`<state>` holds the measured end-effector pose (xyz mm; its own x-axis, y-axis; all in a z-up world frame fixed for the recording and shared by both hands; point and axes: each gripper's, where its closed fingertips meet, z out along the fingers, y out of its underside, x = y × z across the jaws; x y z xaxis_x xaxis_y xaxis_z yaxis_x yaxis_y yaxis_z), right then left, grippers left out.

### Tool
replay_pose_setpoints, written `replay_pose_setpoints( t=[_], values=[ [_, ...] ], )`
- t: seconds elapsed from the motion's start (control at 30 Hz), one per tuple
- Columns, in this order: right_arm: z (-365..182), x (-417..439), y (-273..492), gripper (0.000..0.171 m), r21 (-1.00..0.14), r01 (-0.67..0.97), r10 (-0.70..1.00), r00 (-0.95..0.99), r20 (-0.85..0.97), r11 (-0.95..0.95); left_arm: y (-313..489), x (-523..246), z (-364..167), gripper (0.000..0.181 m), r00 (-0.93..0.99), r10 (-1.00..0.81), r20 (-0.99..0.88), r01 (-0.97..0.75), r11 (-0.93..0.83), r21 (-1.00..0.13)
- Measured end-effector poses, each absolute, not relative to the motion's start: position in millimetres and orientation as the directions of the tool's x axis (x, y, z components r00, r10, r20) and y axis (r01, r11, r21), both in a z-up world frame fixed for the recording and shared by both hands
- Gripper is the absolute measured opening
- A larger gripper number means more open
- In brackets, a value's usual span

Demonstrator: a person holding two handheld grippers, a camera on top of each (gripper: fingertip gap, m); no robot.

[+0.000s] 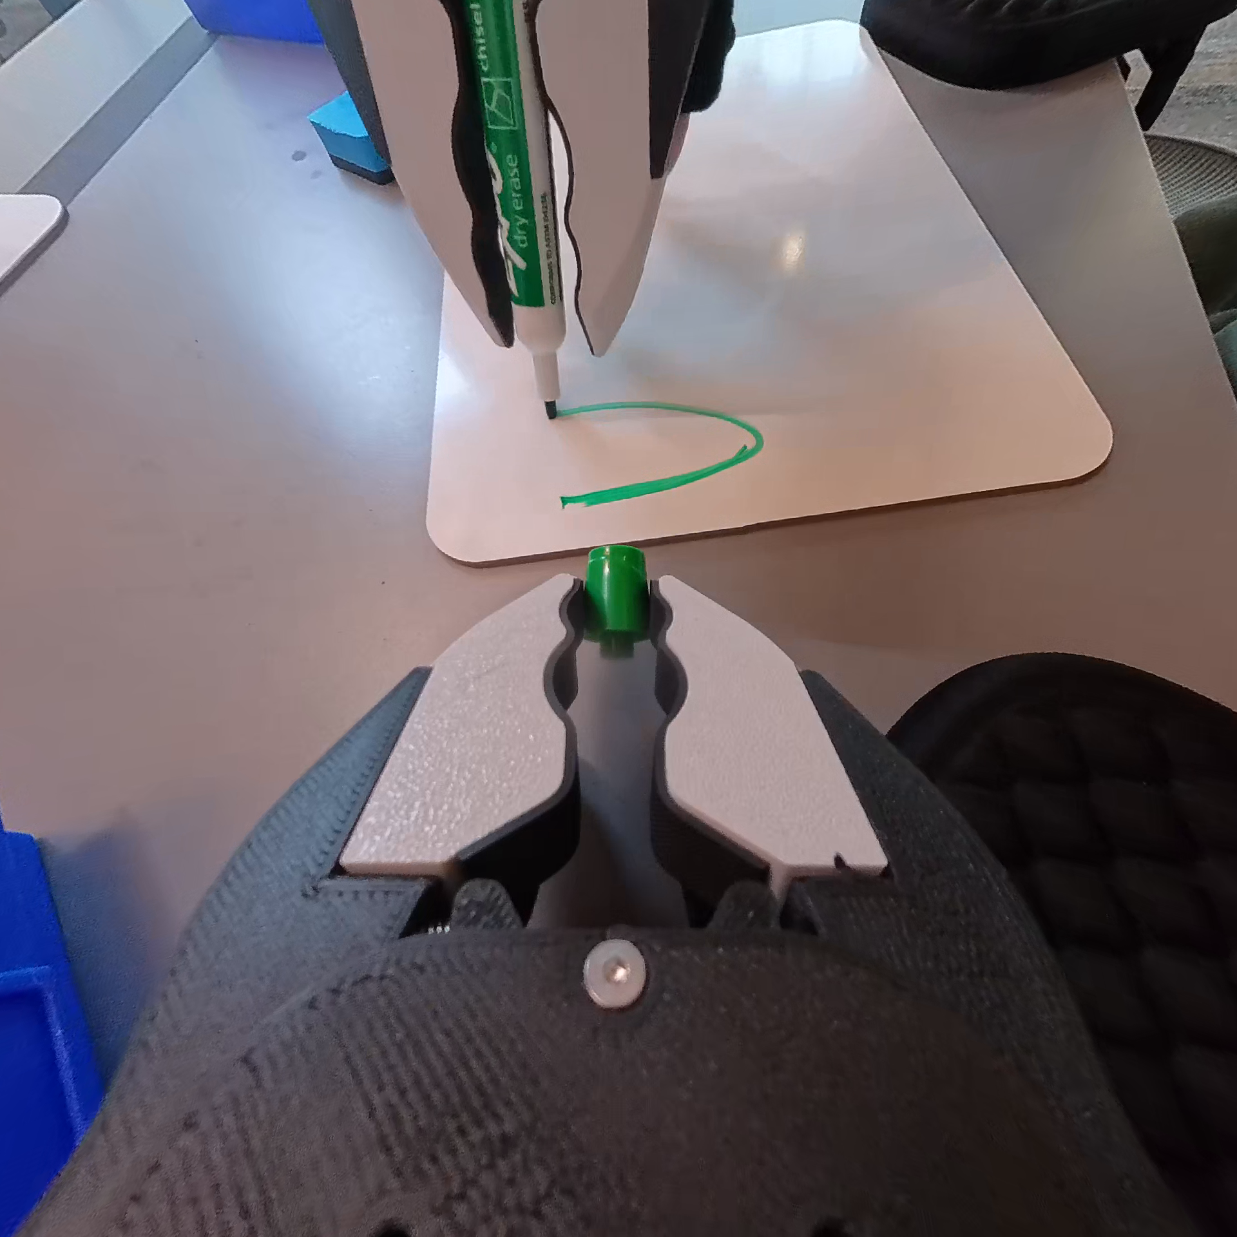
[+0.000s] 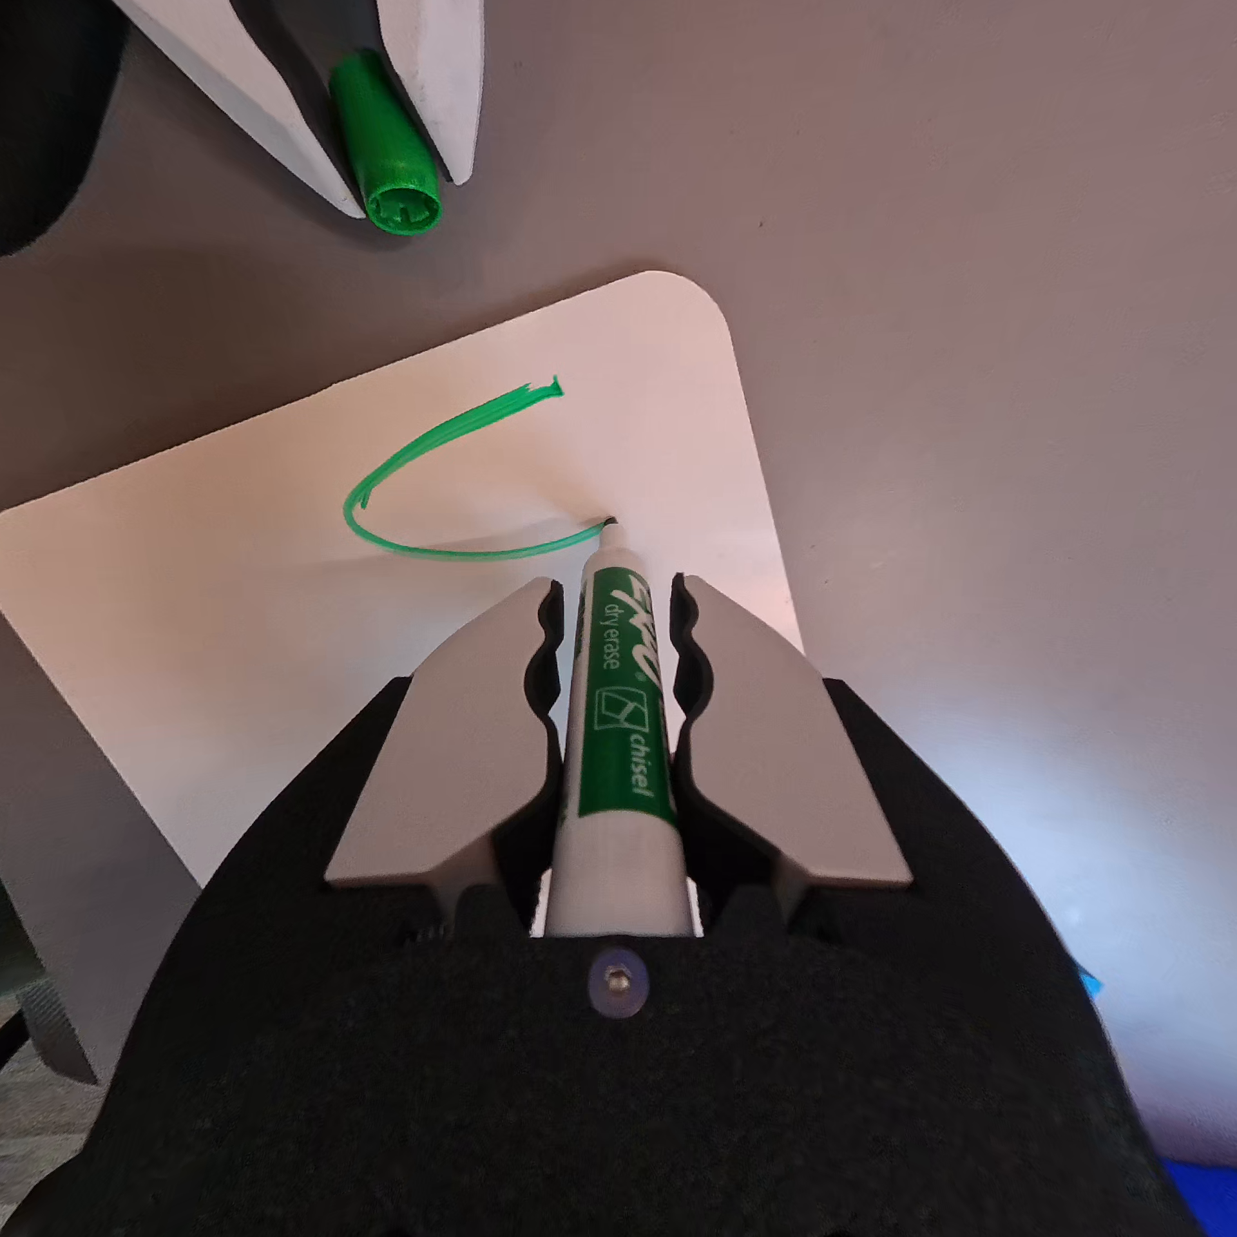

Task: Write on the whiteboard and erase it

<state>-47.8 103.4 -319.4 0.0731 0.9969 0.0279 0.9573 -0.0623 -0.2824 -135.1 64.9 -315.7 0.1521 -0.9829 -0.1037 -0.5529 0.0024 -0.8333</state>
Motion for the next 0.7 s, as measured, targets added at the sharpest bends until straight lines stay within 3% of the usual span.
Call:
replay_pose_setpoints(
  t=[0.43, 0.7],
  values=[
    [-319, -24, 38, 0.032, -0.242, 0.967, 0.993, 0.059, -0.099, -0.082, 65, -135, -317, 0.019, 0.151, -0.982, -0.109, -0.559, 0.006, -0.829],
    [-300, -26, 73, 0.032, -0.336, 0.932, 0.99, 0.138, -0.027, -0.139, 64, -134, -317, 0.019, 0.15, -0.982, -0.111, -0.557, 0.008, -0.831]
  ],
)
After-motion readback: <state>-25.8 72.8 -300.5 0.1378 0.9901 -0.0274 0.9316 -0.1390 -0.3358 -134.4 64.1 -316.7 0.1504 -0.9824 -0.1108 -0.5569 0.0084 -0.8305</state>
